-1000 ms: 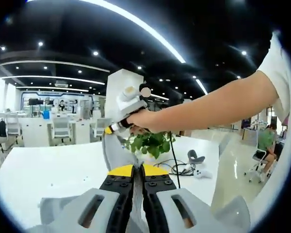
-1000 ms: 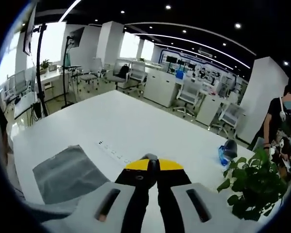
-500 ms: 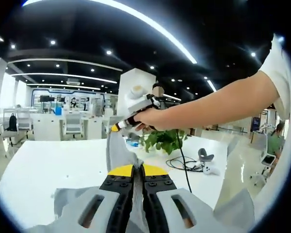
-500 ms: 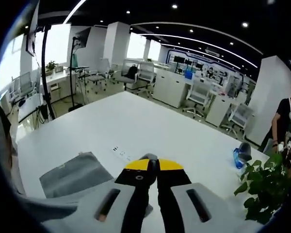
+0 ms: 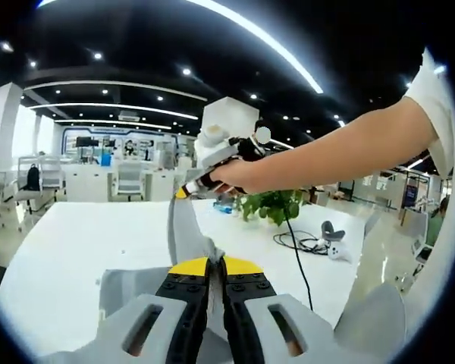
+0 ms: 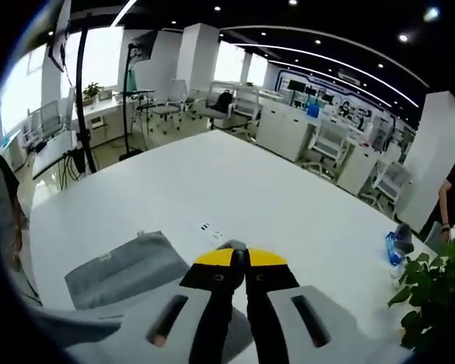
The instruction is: Fold the towel on the table until its edges align and the towel forms a compact rectangular stack.
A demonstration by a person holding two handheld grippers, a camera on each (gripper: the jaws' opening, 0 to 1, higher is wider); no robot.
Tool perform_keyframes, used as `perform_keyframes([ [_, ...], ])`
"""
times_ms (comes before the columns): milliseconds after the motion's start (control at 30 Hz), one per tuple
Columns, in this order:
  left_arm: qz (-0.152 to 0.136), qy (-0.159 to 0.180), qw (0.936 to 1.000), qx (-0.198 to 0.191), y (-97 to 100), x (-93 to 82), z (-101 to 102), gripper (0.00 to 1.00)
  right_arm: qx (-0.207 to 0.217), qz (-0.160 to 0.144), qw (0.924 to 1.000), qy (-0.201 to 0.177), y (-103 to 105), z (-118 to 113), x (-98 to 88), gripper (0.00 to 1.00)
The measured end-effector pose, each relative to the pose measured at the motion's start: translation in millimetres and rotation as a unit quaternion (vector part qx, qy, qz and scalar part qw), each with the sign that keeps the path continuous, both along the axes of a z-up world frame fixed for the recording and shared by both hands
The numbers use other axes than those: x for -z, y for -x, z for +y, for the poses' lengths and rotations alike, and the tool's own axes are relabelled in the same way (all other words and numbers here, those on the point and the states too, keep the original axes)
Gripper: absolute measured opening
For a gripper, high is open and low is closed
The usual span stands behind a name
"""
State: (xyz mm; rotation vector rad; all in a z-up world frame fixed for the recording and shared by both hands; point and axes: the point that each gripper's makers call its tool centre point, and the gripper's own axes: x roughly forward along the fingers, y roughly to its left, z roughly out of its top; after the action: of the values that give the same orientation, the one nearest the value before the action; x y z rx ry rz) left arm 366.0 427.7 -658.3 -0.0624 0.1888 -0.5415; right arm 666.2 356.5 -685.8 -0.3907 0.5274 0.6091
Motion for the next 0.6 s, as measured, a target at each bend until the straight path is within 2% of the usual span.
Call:
perform_keyframes([
  [33, 0.004, -0.005, 1.0000, 0.001, 0.3, 5.5, 2, 0.05, -0.001, 0.003, 1.0000, 0.001, 0, 4, 3.5, 0.02],
  [100, -0.002, -0.048, 0.9988, 0.006, 0.5, 16.5, 6, 0.05, -0.003, 0.004, 1.0000, 0.002, 2, 9, 5.9, 0.02],
  [133, 0.001, -0.057, 0.9984, 0.006, 0.9, 20.1, 6, 0.05, -0.006, 0.004, 1.0000, 0.004, 1, 16, 9.8, 0.02],
  [600, 0.019, -0.078, 0.9966, -0.019, -4.9, 59.3, 47, 0.05, -0.029, 0.014, 0.9992, 0.022, -6, 57, 46.8, 0.03],
])
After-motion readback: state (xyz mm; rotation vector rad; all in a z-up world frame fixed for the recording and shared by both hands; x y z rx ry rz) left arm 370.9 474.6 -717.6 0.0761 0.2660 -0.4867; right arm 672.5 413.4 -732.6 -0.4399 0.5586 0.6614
